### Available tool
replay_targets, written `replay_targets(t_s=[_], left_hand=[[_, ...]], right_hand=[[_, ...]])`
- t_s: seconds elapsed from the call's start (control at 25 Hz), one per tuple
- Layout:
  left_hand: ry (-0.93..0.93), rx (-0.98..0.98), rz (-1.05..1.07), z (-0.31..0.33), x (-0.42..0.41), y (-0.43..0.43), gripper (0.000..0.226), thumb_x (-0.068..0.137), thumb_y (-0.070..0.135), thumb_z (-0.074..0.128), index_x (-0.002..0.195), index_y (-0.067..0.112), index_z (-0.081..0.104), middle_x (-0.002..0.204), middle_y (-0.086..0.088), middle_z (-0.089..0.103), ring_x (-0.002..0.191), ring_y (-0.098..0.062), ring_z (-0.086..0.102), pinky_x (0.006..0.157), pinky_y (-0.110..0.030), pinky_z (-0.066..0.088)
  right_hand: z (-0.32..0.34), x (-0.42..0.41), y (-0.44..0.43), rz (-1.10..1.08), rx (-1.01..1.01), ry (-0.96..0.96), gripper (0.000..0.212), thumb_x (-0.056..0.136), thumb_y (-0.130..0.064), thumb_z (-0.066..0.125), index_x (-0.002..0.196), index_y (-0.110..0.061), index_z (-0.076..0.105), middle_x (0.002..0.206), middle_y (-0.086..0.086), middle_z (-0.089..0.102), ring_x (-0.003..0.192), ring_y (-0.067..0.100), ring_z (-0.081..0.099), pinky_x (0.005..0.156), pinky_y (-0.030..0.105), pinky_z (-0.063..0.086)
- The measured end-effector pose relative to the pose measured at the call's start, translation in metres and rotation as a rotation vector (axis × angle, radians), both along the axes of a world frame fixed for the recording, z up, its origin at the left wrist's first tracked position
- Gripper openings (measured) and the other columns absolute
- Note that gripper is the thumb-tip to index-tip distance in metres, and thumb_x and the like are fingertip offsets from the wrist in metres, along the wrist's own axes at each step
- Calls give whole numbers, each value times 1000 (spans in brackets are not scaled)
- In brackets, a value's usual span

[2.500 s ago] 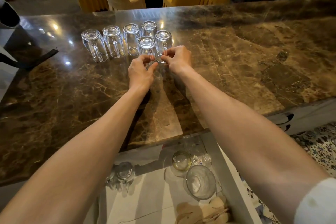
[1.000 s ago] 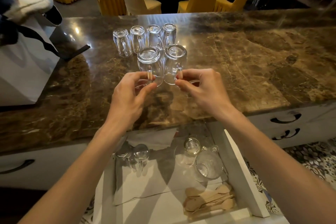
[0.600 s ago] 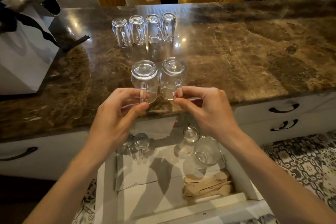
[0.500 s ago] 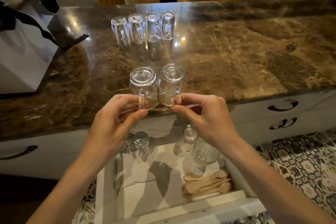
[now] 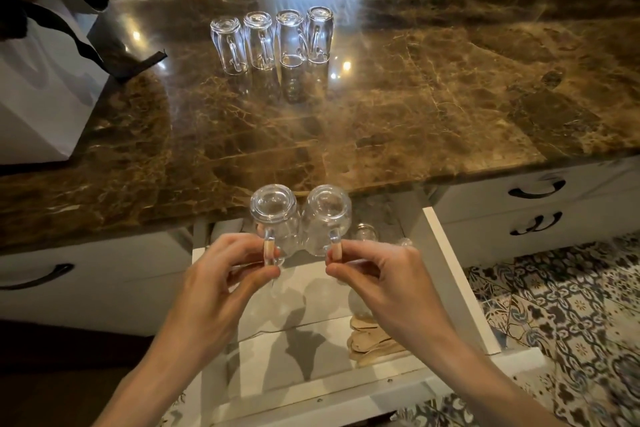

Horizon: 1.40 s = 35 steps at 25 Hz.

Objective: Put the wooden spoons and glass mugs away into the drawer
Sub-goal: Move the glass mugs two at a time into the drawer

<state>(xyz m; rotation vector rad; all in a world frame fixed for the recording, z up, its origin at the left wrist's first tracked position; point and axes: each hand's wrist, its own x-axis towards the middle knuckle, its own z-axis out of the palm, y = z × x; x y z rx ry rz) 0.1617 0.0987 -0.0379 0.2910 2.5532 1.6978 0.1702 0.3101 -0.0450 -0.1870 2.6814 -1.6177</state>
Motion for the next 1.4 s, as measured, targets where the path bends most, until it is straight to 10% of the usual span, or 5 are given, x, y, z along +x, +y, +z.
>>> replay_targets(t_s=[1.16, 1.4], left_hand=[[-288, -220, 3, -129, -34, 31, 17, 80, 14, 72, 78, 29, 64, 87, 16, 64, 79, 8, 58, 61, 1, 40], [-267, -221, 55, -149, -38, 37, 7, 81, 18, 71, 81, 23, 66, 98, 0, 63, 88, -7, 62, 77, -18, 47]], right_hand=[[-117, -28, -18, -169, 363, -491, 6, 84, -19, 68, 81, -14, 67, 81, -2, 66, 81, 15, 63, 67, 24, 43], [-131, -34, -34, -290, 378, -412, 8, 90, -17, 60, 88, -12, 66, 90, 6, 71, 85, 23, 65, 72, 33, 50]])
